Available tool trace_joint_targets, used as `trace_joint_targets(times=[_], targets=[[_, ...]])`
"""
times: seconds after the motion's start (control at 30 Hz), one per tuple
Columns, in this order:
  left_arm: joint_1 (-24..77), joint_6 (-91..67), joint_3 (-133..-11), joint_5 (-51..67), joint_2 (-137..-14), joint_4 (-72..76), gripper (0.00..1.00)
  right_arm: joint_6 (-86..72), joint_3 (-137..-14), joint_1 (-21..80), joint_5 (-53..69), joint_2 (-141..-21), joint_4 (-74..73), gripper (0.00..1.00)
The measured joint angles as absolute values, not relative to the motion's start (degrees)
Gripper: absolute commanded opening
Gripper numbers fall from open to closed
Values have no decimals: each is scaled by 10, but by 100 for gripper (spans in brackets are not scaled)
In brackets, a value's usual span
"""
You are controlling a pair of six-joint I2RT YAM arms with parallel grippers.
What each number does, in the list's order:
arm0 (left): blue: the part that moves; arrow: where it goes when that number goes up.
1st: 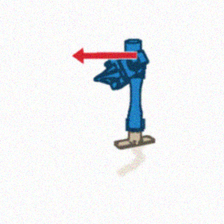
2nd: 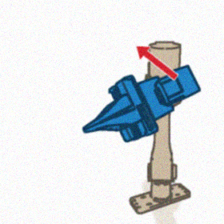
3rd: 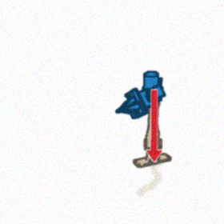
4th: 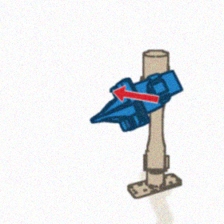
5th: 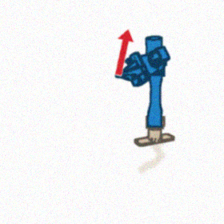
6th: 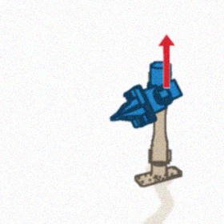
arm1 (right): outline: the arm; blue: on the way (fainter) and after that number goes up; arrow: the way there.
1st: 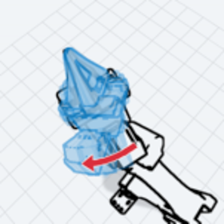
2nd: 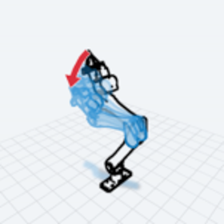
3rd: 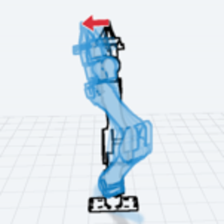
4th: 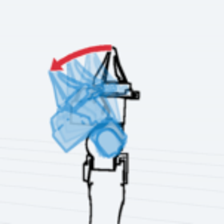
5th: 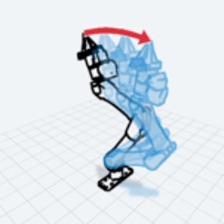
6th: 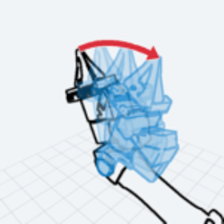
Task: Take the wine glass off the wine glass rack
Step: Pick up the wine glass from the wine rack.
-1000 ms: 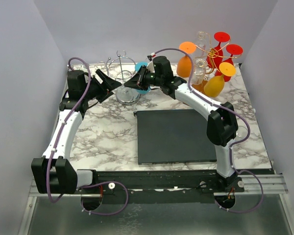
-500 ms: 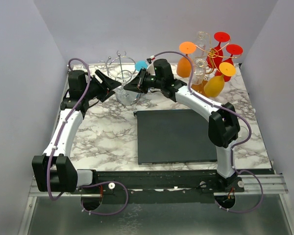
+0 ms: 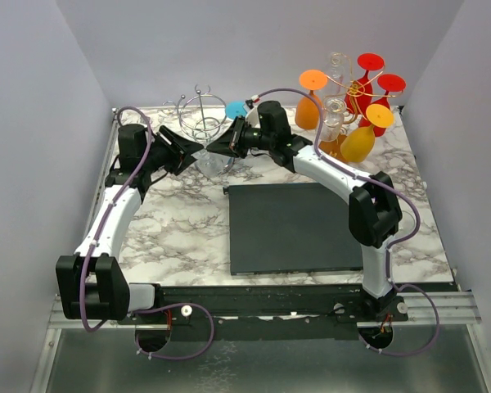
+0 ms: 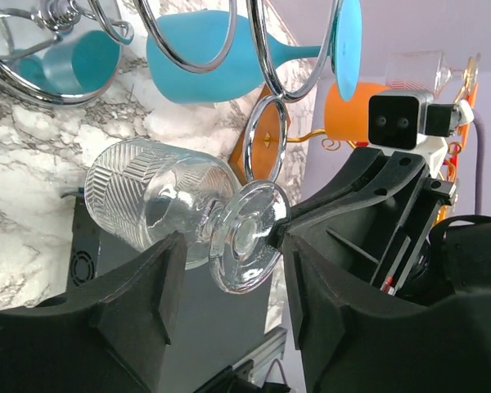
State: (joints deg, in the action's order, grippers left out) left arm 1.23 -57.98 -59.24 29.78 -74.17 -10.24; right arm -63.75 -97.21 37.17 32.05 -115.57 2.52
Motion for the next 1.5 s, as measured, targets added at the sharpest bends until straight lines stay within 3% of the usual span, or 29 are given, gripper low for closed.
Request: trace_joint_targets(times=[0.87,1.0,1.13,1.5], targets=[[12,-710,-535,322,-677,-39,20,-673,-908,371,350,-1103,78,1],[12,-725,-535,327,-662,-37,19,-675,-908,372,352,-1092,81,1],[12,-741,-536,333,-651,-32,0,-674,-908,374,351,-1082,80,1],[19,-789,-550,340,-637,-26,0,-663,-915,375,331,-1055,59,2]])
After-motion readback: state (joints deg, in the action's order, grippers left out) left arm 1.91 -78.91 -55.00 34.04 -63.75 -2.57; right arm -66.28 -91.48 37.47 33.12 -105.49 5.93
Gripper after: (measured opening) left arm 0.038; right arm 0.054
